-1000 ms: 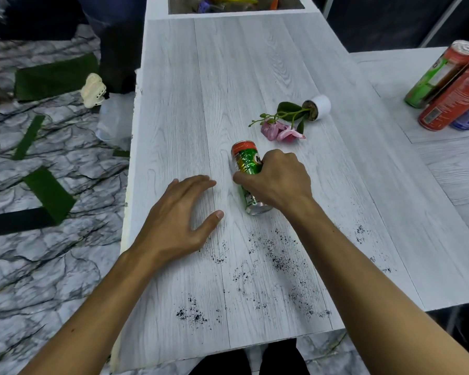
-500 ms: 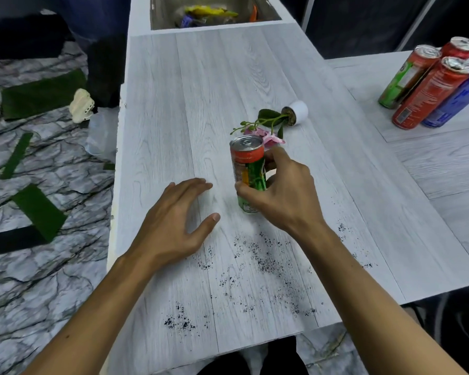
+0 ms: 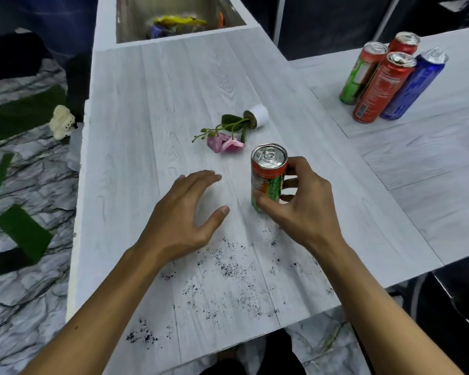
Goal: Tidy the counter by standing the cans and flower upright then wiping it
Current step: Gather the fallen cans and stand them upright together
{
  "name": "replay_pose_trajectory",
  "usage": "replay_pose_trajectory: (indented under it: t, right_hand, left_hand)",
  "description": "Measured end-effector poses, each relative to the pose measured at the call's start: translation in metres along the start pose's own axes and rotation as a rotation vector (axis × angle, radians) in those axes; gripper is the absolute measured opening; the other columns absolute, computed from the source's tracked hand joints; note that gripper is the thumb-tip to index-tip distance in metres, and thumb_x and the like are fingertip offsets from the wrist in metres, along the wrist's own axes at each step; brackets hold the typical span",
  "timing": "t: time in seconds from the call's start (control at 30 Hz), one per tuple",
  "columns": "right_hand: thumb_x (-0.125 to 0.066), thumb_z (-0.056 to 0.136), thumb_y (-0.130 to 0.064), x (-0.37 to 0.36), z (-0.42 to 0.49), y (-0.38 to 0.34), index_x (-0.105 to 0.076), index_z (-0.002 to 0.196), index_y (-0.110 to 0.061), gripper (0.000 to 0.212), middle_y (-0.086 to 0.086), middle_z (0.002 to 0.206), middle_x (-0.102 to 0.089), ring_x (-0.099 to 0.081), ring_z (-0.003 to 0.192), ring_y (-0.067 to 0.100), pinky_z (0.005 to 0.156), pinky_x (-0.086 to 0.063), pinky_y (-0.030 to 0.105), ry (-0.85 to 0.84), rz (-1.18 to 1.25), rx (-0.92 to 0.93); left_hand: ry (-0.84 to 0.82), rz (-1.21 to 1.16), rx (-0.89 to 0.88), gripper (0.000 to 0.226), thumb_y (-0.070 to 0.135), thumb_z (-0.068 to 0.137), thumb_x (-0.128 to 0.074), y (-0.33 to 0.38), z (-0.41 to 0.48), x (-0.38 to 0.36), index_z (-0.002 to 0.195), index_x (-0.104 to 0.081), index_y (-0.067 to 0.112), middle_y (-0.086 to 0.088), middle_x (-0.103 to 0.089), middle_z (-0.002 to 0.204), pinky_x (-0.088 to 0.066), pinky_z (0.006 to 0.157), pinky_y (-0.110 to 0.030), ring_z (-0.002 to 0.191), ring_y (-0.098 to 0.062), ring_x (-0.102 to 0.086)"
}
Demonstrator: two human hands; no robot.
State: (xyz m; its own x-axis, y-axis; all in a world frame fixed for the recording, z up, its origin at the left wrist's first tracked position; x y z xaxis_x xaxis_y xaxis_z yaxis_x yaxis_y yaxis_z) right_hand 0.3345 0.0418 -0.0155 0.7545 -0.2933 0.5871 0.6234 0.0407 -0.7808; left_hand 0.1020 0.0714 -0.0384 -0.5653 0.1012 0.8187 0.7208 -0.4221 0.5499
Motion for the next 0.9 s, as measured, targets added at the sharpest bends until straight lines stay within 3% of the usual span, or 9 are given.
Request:
replay_pose_trajectory:
  t: [0.13,0.37,0.77,0.9]
  right_hand:
    - [-0.080,0.069,-0.048,0.027,0.002,0.020,-0.055,0.119,-0.027,0.059,-0.017,0.104,-0.062,-0.065,0.090,0.005,0.069,-0.060,0.040,0.034,0.000,-0.016]
    - [-0.082,0.070,-0.046,0.077,0.009,0.062,-0.054,0.116,-0.033,0.055,-0.028,0.097,-0.060,-0.064,0.091,-0.002,0.069,-0.060,0.036,0.087,-0.003,-0.062]
    - [-0.083,0.069,-0.045,0.163,0.038,0.141,-0.055,0.117,-0.034,0.057,-0.030,0.099,-0.061,-0.064,0.091,-0.003,0.070,-0.060,0.035,0.197,-0.020,-0.144]
    - [-0.081,0.069,-0.047,0.181,0.056,0.159,-0.052,0.114,-0.039,0.055,-0.029,0.099,-0.061,-0.062,0.094,-0.007,0.069,-0.059,0.027,0.216,-0.018,-0.147]
  left_hand:
    - [-0.012,-0.009,-0.032,0.057,0.058,0.095,-0.056,0.027,0.019,-0.016,0.147,-0.046,0.036,0.016,-0.045,0.154,-0.035,0.119,-0.043,0.143,-0.005,-0.038]
    - [-0.042,-0.023,-0.085,0.058,0.060,0.094,-0.056,0.076,0.057,-0.054,0.146,-0.045,0.037,0.019,-0.044,0.153,-0.032,0.113,-0.025,0.142,-0.003,-0.038]
    - [-0.149,-0.023,-0.168,0.059,0.061,0.096,-0.055,0.148,0.128,-0.125,0.149,-0.042,0.039,0.020,-0.041,0.156,-0.029,0.121,-0.031,0.145,-0.002,-0.034]
    - [-0.157,-0.012,-0.179,0.060,0.061,0.095,-0.055,0.164,0.152,-0.142,0.149,-0.042,0.039,0.019,-0.040,0.157,-0.028,0.121,-0.030,0.145,0.001,-0.031]
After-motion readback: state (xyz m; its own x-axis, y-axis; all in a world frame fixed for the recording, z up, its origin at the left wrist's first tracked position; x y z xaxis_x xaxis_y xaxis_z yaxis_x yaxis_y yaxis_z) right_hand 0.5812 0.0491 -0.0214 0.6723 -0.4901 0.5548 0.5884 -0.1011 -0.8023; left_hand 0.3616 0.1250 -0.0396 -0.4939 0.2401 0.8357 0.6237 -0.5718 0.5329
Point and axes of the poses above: each hand's wrist, its own z-axis towards the middle knuckle, its own x-axis out of the back of the hand, y = z × x, the point moved 1 cm from there along z, towards the middle knuckle
